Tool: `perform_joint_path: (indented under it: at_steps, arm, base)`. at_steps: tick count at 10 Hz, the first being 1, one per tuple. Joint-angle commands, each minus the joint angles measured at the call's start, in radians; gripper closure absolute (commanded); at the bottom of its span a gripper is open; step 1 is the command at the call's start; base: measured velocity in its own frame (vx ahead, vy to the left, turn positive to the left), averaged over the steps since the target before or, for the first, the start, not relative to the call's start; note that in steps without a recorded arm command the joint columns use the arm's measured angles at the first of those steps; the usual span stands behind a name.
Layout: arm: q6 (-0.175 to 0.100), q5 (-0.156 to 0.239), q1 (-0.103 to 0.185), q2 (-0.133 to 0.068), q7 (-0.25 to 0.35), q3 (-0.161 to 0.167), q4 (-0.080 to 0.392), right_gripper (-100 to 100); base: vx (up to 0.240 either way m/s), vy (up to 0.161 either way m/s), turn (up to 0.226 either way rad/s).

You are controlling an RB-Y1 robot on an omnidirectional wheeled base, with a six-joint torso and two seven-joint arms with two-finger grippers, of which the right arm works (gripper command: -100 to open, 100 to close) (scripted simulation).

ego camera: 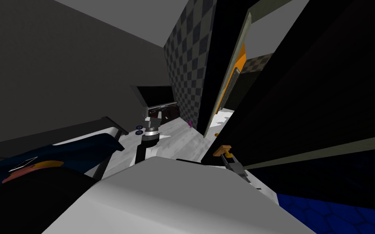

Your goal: Pull the door open

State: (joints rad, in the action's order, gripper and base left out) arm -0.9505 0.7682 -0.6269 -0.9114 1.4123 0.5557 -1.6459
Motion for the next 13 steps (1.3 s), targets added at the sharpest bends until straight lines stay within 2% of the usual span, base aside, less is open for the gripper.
perform_joint_path:
  at_steps: [1, 5, 6, 8, 10, 13]
  arm:
    - [0.000, -0.008, -0.005, 0.007, -0.001, 0.016, 0.000, 100]
    - [0.000, -0.008, -0.005, 0.007, -0.001, 0.016, 0.000, 100]
    - [-0.004, -0.004, 0.005, 0.004, 0.000, 0.003, 0.004, 100]
    - [-0.026, -0.009, 0.003, -0.002, 0.011, 0.006, 0.026, 100]
    - [-0.062, -0.021, -0.002, -0.008, 0.028, 0.017, 0.055, 100]
    - [-0.142, -0.047, -0.014, -0.021, 0.065, 0.041, 0.120, 100]
  base:
    - [-0.063, -0.025, 0.053]
    - [-0.013, 0.002, -0.012]
    - [0.016, 0.005, -0.011]
    - [0.150, 0.067, 0.020]
    - [0.190, 0.114, 0.012]
    - [0.115, 0.062, 0.002]
